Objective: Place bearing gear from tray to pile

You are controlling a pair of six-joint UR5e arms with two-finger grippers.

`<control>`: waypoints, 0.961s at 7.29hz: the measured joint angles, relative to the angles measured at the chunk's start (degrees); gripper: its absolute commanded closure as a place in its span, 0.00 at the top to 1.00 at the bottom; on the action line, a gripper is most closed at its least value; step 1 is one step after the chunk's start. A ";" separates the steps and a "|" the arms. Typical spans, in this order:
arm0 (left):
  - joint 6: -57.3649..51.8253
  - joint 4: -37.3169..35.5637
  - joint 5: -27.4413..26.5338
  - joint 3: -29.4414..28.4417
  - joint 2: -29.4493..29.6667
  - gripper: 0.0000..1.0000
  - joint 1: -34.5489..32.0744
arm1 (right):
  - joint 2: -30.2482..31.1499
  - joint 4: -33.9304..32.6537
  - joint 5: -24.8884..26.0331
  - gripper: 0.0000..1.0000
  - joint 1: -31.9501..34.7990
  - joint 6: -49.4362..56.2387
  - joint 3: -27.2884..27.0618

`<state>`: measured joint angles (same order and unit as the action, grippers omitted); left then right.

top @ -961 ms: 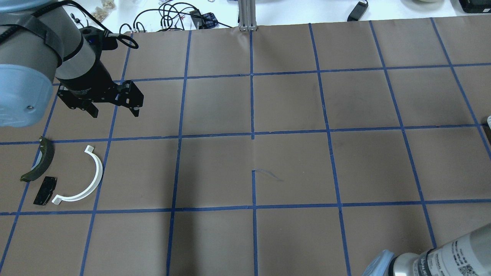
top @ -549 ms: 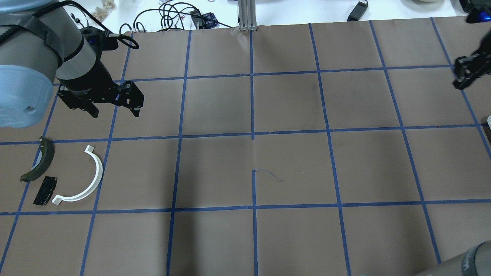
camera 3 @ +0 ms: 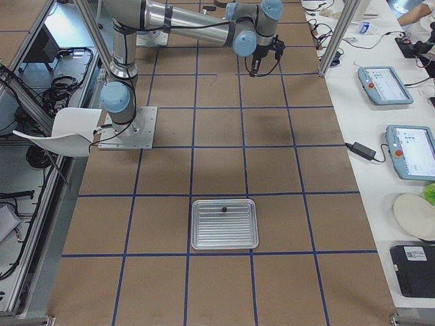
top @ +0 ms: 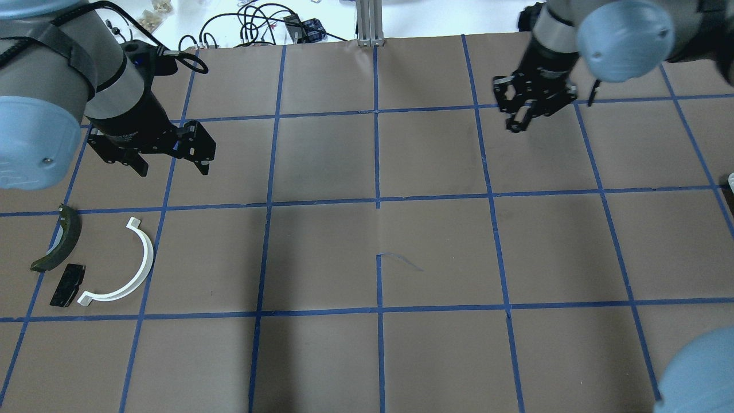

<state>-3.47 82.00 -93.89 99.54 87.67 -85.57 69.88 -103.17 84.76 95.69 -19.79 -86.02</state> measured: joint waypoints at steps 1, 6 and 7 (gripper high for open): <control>-0.02 -0.30 0.35 -0.16 -0.04 1.00 0.07 | -2.70 -4.76 -0.72 0.09 5.33 -8.54 -0.06; 0.00 -0.40 4.06 0.04 -1.12 1.00 0.02 | -12.06 -22.22 -1.55 1.00 17.58 -24.49 -5.08; 0.02 -0.36 3.95 0.14 -1.12 1.00 0.02 | -12.16 -23.74 -1.58 1.00 17.38 -24.27 -5.47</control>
<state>-3.45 81.64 -89.94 99.68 86.55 -85.55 57.73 -126.91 83.17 113.07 -44.06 -91.49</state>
